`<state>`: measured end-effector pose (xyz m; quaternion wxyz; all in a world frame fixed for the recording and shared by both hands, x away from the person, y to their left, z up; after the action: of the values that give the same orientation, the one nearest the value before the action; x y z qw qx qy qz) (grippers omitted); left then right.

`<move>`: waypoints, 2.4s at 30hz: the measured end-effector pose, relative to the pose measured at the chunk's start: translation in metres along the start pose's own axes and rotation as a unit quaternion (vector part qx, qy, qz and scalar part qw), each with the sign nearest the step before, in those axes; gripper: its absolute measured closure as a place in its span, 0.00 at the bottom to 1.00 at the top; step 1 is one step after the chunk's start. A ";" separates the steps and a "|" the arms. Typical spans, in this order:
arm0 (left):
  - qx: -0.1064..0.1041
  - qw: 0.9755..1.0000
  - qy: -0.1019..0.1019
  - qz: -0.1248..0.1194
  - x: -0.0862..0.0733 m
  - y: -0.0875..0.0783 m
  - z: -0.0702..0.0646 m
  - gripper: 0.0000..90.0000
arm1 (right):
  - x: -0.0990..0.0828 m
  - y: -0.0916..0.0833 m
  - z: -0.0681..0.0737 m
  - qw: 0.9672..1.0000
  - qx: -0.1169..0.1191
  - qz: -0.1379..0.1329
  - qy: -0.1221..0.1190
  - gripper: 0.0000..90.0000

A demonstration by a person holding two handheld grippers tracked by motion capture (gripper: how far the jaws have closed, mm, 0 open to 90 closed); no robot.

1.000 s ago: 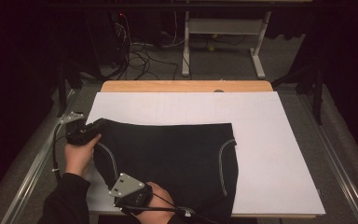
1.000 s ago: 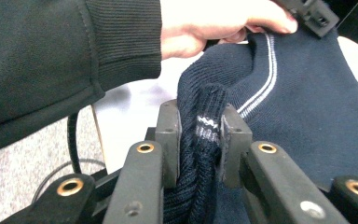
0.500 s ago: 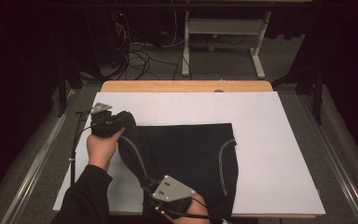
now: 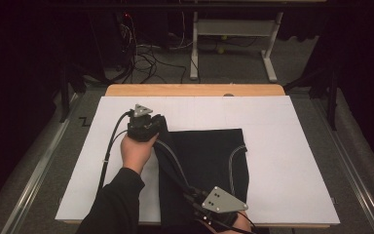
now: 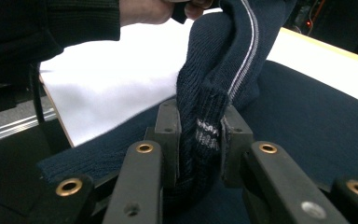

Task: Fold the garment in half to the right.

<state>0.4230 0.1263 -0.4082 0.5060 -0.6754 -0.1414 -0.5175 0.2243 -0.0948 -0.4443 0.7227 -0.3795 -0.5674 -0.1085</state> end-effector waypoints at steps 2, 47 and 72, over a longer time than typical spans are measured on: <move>-0.002 1.000 0.002 0.003 0.004 0.006 -0.005 0.85 | -0.003 -0.004 -0.005 1.000 -0.005 0.000 0.005 0.82; -0.055 0.997 0.050 0.034 0.069 0.072 -0.095 0.84 | -0.031 -0.057 -0.044 0.997 -0.060 -0.002 0.053 0.80; -0.106 0.992 0.056 0.039 0.073 0.111 -0.147 0.52 | -0.055 -0.086 -0.064 0.990 -0.108 0.035 0.088 0.65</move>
<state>0.4513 -0.0694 -0.4135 0.4586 -0.7001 -0.0306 -0.5465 0.2024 -0.2118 -0.4619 0.7276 -0.4640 -0.4733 -0.1768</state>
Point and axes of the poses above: each handheld gripper's, and its own axes: y roughly forward along the jaws, x roughly out of its top, z roughly to its left, the point moved 2 cm from there along y, roughly forward along the jaws, and after that the axes turned 10 degrees about y, right-handed, at the moved point
